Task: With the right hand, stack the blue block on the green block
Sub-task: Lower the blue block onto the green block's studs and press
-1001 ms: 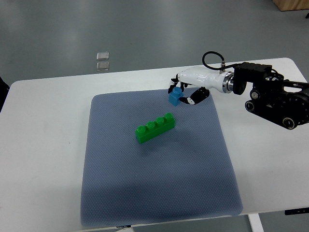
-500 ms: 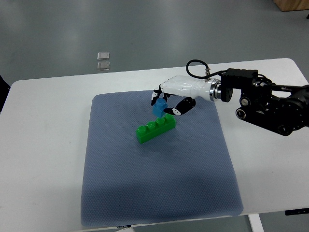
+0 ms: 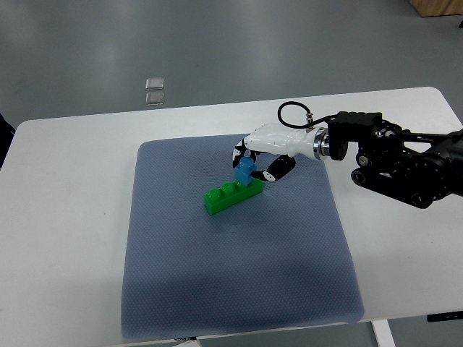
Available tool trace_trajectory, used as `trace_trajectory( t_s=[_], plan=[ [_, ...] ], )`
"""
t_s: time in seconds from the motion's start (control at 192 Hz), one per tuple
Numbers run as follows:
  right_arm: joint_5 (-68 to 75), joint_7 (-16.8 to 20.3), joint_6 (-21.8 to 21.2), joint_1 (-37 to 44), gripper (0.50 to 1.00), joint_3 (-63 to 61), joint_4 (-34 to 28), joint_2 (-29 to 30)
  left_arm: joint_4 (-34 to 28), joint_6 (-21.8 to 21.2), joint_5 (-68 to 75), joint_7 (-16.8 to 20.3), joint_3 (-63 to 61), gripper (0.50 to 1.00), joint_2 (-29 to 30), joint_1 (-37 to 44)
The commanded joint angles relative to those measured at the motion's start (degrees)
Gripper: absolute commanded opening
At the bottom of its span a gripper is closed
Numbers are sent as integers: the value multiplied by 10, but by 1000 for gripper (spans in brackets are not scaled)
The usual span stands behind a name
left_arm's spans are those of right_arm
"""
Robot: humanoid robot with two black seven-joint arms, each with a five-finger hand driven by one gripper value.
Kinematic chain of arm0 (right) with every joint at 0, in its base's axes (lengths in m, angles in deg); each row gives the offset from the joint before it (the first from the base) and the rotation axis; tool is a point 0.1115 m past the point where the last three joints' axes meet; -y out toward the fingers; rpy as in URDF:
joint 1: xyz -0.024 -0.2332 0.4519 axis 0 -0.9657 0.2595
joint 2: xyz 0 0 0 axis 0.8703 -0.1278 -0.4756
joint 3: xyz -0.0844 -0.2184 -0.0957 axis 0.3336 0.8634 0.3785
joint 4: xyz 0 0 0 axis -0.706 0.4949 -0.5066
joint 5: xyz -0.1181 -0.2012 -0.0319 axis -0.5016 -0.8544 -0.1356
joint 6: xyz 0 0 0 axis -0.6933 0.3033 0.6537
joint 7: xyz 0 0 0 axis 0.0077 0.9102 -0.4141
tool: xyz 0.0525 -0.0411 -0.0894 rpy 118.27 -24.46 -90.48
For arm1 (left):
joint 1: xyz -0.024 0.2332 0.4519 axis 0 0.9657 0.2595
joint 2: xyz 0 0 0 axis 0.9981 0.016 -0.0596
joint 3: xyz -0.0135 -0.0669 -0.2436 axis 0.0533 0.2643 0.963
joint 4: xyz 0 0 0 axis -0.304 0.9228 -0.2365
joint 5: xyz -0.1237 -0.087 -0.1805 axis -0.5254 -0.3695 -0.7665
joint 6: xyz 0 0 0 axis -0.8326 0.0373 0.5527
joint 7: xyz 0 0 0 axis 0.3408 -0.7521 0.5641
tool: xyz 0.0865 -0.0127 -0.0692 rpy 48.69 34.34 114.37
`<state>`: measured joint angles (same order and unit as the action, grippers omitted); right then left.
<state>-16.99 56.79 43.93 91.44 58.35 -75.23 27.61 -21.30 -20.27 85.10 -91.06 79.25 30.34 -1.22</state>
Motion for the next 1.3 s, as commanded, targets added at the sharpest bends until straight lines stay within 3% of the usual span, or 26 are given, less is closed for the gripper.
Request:
trace_trajectory(
  t_s=[0.0,0.417,1.293],
  plan=[
    [0,1,0,-1,547,1,9,5,0,0,0,0,0,1000,0,0],
    [-5,1,0,-1,517,2,10,5,0,0,0,0,0,1000,0,0],
    [-20,-4,0,6,515,13,4,9,0,0,0,0,0,1000,0,1]
  ],
)
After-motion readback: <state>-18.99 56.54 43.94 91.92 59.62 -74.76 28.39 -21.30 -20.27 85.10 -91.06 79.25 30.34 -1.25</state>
